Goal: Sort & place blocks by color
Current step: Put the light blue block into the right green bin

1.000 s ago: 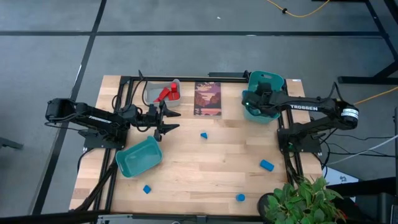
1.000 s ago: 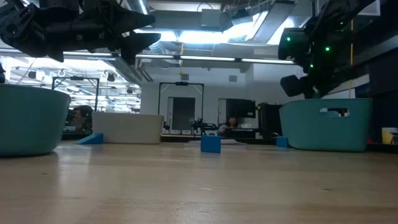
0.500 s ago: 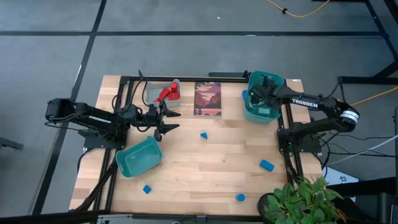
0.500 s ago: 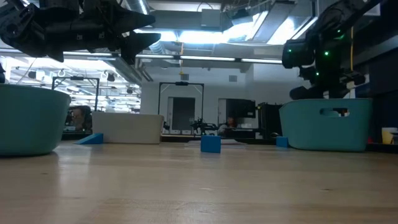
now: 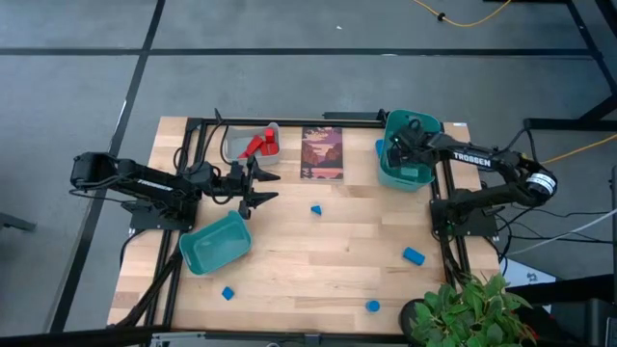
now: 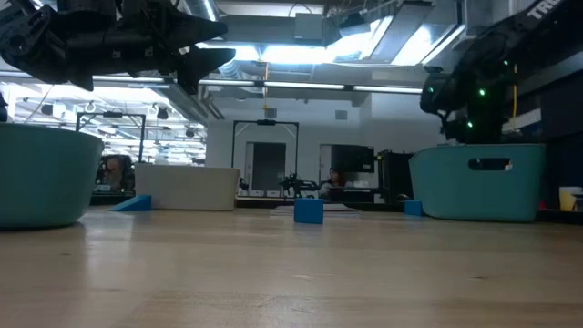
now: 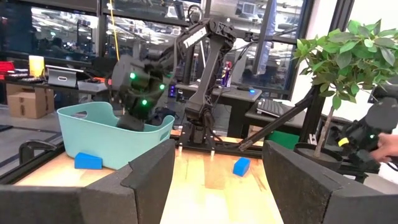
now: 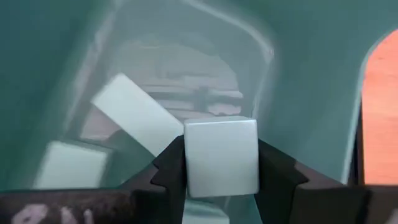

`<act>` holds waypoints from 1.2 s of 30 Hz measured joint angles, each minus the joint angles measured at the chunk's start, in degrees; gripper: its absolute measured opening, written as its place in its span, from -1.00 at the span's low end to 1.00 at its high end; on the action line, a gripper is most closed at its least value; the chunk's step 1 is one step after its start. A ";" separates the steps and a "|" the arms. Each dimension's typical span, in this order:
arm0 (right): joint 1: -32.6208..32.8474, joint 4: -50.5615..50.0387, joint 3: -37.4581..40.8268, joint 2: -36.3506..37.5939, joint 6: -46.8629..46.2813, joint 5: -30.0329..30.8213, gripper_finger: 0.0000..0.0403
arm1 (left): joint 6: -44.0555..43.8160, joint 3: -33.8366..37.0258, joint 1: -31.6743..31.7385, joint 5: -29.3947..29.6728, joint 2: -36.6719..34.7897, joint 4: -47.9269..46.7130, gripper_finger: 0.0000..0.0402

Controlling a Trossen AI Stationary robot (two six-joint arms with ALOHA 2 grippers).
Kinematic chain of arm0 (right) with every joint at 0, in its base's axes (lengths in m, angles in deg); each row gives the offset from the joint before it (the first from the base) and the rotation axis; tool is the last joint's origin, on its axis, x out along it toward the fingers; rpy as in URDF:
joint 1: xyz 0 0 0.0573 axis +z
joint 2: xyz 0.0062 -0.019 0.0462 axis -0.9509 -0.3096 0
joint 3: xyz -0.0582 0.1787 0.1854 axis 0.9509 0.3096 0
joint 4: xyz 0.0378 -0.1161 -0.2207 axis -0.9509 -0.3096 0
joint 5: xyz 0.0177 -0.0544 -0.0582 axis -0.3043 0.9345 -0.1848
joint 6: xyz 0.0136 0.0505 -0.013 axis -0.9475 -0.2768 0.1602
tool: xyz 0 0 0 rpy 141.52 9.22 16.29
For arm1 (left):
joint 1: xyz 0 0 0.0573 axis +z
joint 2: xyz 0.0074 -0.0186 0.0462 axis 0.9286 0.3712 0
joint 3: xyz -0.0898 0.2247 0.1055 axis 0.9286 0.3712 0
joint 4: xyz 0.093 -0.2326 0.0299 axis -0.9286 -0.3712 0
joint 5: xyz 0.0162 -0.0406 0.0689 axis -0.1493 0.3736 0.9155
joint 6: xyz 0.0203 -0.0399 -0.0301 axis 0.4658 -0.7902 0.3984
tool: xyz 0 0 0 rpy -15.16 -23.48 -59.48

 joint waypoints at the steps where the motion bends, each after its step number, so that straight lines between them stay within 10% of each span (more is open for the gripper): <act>1: -0.32 0.99 1.05 -0.02 0.42 -0.07 -0.31 | 0.00 0.00 0.00 0.00 0.00 0.00 0.18; 36: 0.17 3.78 3.38 3.90 9.86 2.37 0.03 | -0.20 0.00 0.00 0.03 0.00 0.00 0.18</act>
